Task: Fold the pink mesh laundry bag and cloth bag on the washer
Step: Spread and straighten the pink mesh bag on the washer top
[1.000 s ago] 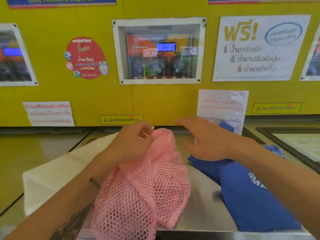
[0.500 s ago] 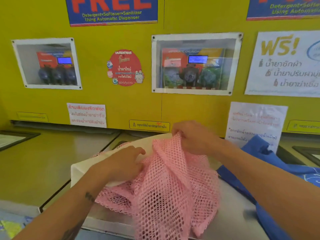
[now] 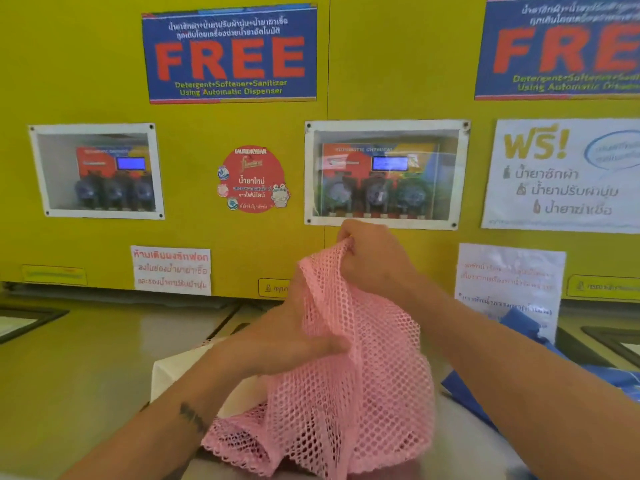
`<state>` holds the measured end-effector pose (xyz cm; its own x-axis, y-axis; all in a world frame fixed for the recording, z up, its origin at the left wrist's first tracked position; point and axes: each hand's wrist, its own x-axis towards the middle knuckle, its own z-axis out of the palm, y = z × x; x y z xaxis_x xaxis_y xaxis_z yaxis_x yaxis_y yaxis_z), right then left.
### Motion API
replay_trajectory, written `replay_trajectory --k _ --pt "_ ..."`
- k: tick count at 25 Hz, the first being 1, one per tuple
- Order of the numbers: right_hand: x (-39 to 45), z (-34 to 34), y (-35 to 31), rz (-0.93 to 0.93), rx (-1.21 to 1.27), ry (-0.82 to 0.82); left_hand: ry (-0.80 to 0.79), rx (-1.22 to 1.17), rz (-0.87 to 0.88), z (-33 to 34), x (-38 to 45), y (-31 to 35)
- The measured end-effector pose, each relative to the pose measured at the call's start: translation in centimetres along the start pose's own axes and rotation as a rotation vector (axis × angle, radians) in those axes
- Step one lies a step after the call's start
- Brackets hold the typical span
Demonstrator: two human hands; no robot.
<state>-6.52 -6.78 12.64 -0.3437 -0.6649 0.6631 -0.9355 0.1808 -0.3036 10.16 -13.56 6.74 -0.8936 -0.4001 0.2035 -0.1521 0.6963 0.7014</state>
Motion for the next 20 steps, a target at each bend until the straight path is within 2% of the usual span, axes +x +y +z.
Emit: replay_trajectory --k 1,3,5,7,9,11,13,16,18,20 --pt "0.4 -0.1 -0.3 0.002 0.039 0.029 0.084 0.032 0.054 0.6 0.1 0.1" --pt "0.7 -0.3 -0.8 -0.02 0.103 -0.002 0.361 -0.024 0.171 0.5 0.7 0.1" --pt "0.3 -0.5 -0.6 0.0 0.172 -0.199 0.606 -0.04 0.208 -1.1 1.2 -0.1" --pt "-0.9 -0.4 0.4 0.137 0.325 -0.484 0.72 0.05 0.252 -2.9 1.4 -0.5" --pt "-2.2 0.3 1.3 0.21 0.387 -0.656 0.757 0.172 0.296 -3.9 1.4 -0.4" --pt "-3.4 1.4 2.0 0.214 0.367 -0.716 0.772 0.225 0.3 -4.1 1.3 -0.3" --pt "-4.1 2.1 2.5 0.18 0.297 -0.703 0.745 0.219 0.242 -3.9 1.2 -0.5" --pt "-3.6 1.6 3.9 0.123 0.237 -0.559 0.633 0.284 0.051 -3.4 0.5 -1.2" --pt "-2.7 0.3 4.7 0.127 0.315 -0.502 0.564 0.204 -0.082 -3.1 -0.1 -1.3" --pt "-1.9 -0.5 5.2 0.131 0.391 -0.615 0.526 -0.028 -0.192 -2.8 -0.8 -0.9"
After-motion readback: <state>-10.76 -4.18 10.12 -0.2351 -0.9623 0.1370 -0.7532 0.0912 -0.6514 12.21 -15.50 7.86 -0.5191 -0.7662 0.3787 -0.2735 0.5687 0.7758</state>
